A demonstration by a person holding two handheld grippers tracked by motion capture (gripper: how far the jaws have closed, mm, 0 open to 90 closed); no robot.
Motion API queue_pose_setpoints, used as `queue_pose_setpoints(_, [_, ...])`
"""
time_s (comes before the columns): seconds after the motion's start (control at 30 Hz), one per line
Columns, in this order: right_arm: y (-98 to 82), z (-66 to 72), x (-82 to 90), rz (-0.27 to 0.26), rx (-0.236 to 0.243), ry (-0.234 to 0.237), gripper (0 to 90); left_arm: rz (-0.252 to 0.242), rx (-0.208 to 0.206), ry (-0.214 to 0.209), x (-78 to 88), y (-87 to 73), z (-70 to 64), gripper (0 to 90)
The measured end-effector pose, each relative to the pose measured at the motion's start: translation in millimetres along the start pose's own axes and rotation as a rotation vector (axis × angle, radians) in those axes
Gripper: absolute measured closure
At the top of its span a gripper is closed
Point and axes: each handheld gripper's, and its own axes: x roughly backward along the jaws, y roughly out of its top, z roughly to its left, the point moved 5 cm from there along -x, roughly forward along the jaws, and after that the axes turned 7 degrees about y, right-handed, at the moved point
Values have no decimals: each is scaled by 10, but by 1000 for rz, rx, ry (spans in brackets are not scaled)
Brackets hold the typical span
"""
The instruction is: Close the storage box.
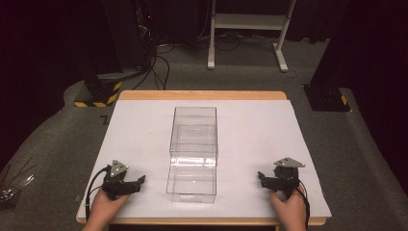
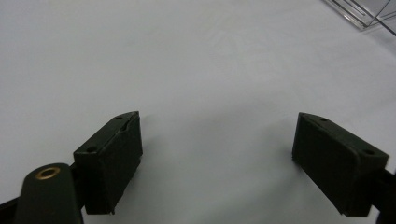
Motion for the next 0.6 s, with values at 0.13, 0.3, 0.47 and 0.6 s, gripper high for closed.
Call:
queue_pose_setpoints(0.13, [-1, -1, 1, 1, -4, 5, 110, 0, -1, -1, 1, -1, 5, 164])
queue_pose_setpoints(0.3, [-2, -2, 2, -2, -7, 10, 111, -1, 5, 3, 0, -3, -2, 163])
queue_pose_setpoints(0.47, [-1, -2, 1, 0, -5, 10, 109, -2, 5, 3, 0, -2, 4, 165])
queue_pose_setpoints(0.6, [1, -4, 1, 0, -4, 10, 110, -4, 27, 11, 4, 0, 8, 195])
